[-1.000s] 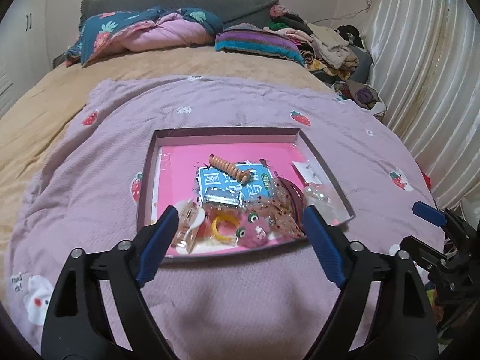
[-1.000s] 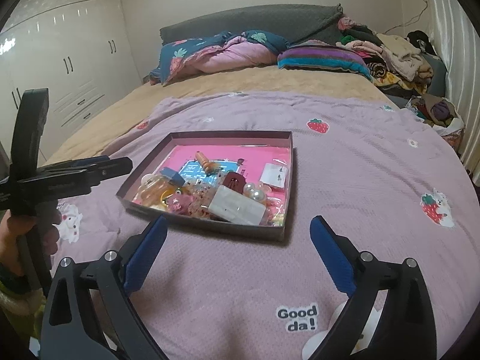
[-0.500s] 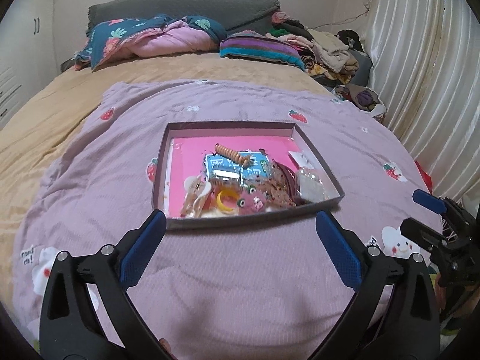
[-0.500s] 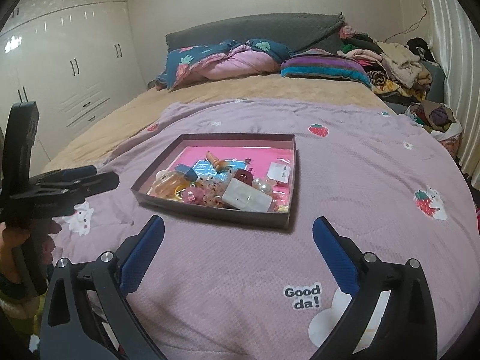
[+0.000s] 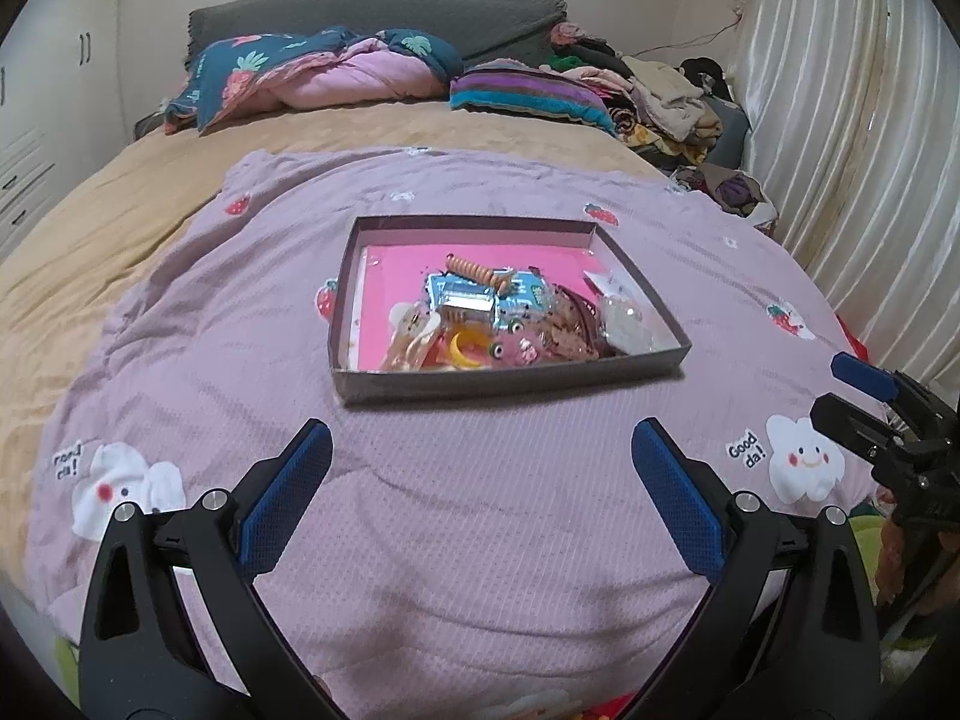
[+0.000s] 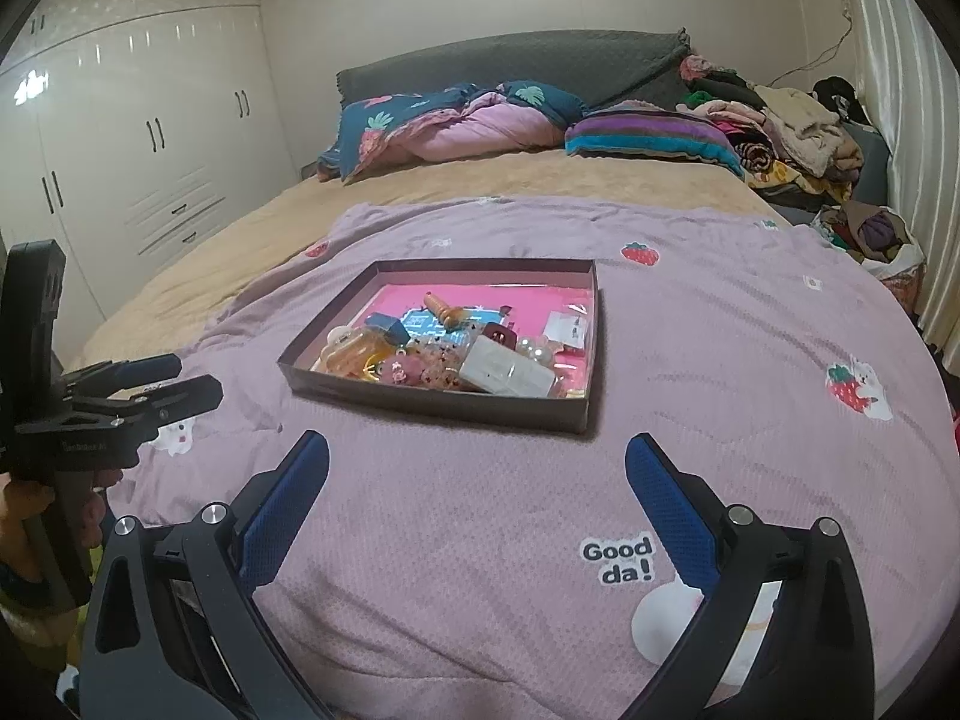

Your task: Organize jewelry

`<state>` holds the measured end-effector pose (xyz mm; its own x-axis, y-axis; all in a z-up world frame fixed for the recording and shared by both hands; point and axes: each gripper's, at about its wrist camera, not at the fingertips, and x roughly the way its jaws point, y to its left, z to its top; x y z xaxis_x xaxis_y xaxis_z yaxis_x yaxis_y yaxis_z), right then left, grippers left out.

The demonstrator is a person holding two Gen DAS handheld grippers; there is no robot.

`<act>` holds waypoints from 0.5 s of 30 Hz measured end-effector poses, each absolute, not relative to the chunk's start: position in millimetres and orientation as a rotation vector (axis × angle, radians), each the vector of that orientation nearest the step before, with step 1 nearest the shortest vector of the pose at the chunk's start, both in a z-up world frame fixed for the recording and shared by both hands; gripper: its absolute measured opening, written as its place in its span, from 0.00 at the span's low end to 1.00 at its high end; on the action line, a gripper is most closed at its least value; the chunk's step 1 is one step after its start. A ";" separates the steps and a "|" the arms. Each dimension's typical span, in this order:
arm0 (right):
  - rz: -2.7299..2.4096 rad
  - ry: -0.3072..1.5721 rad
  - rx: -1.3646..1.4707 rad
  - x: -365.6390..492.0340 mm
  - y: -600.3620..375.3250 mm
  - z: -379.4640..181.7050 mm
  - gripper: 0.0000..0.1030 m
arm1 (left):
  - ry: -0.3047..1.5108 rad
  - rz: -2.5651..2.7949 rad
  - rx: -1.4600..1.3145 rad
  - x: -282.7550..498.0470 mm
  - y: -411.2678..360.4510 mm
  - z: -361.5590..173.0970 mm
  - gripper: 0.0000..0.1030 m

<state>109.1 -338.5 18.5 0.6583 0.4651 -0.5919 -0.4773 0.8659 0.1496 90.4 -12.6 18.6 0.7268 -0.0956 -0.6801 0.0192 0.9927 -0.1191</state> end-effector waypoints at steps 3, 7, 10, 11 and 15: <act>0.535 0.654 -0.016 102.4 -338.9 14.8 0.96 | 0.756 -0.056 -0.107 86.2 -11.8 14.2 0.91; 0.531 0.655 0.005 98.5 -341.9 7.6 0.96 | 0.760 -0.055 -0.106 81.7 -11.1 5.9 0.91; 0.530 0.662 0.013 96.3 -342.6 0.2 0.96 | 0.766 -0.051 -0.103 78.4 -11.5 -0.9 0.91; 0.523 0.662 0.006 95.5 -342.4 -2.2 0.96 | 0.767 -0.050 -0.103 78.1 -12.1 -2.4 0.91; 0.509 0.667 -0.009 94.6 -341.0 -10.4 0.96 | 0.779 -0.043 -0.105 76.6 -10.2 -12.2 0.91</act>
